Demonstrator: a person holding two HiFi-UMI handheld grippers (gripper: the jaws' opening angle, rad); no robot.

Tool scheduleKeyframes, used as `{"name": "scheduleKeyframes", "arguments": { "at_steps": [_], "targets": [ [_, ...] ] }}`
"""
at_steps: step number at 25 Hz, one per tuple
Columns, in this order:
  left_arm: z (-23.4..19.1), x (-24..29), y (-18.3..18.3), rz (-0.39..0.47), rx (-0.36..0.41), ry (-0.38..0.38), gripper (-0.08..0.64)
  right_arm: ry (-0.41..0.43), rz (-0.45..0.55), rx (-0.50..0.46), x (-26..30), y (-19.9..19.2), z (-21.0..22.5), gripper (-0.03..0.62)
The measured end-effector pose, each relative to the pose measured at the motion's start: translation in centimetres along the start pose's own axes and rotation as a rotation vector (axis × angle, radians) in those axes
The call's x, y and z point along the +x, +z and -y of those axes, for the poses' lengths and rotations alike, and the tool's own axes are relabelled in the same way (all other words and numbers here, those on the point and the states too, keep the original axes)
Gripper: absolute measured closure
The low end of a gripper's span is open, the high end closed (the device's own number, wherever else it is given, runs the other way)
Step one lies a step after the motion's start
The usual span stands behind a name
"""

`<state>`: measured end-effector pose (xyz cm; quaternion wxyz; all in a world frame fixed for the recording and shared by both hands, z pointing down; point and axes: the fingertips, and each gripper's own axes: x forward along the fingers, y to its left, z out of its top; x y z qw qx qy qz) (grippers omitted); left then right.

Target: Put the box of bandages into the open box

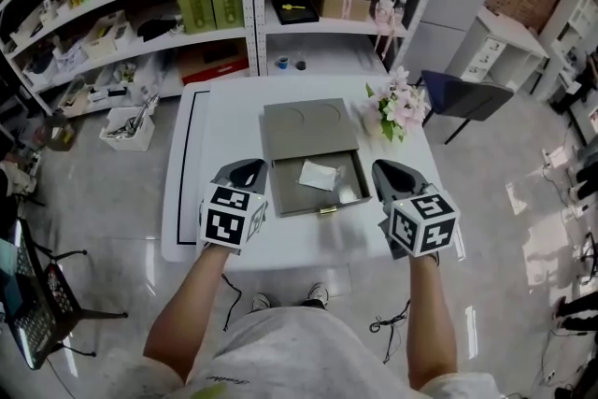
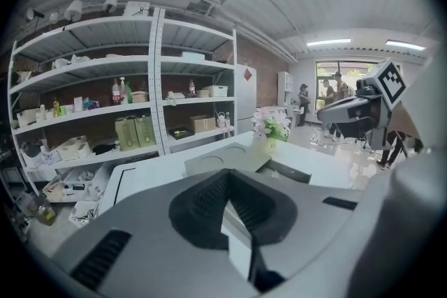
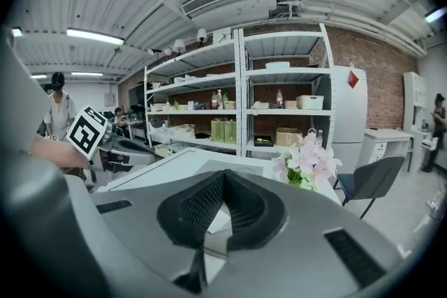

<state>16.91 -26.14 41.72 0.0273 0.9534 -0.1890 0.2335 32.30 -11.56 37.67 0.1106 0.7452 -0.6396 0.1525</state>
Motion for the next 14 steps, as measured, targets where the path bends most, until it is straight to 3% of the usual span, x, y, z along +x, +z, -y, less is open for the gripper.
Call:
{"name": "scheduleKeyframes", "arguments": {
  "at_steps": [14],
  "targets": [
    [0.0,0.1,0.26,0.012,-0.004,-0.001,0.555,-0.017,0.003,0.016,-0.3,-0.42,0.48,0.588]
  ]
}}
